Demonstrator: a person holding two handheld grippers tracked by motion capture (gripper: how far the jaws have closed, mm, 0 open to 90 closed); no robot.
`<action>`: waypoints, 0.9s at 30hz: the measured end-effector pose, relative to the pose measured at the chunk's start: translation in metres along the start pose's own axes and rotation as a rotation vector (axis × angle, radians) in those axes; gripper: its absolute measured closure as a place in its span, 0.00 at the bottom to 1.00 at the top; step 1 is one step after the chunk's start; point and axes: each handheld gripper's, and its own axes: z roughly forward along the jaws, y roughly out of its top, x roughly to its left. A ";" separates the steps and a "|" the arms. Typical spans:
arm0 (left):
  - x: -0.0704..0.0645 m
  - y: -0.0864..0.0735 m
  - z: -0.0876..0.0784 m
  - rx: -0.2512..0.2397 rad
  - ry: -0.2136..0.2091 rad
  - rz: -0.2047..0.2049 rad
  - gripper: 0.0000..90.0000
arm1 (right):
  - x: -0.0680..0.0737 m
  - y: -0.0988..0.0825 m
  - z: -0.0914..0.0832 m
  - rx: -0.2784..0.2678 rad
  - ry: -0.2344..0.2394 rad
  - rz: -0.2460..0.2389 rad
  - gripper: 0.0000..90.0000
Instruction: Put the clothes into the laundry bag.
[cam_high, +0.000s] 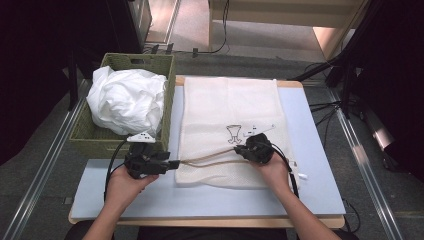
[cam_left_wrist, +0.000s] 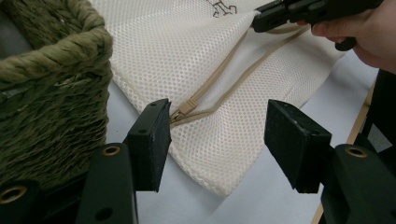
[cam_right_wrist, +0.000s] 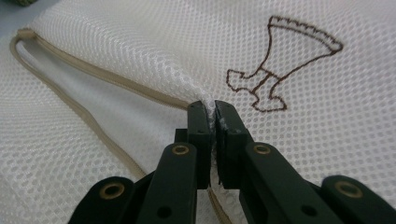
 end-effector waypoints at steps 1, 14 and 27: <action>0.000 0.000 0.000 0.000 0.001 0.001 0.46 | 0.000 0.002 -0.002 0.003 -0.001 0.001 0.97; -0.001 -0.004 -0.002 0.012 0.002 -0.009 0.46 | -0.002 0.028 -0.028 -0.081 0.011 0.037 0.97; -0.001 -0.008 -0.005 0.016 0.005 -0.021 0.46 | -0.003 0.053 -0.057 -0.189 -0.002 0.003 0.98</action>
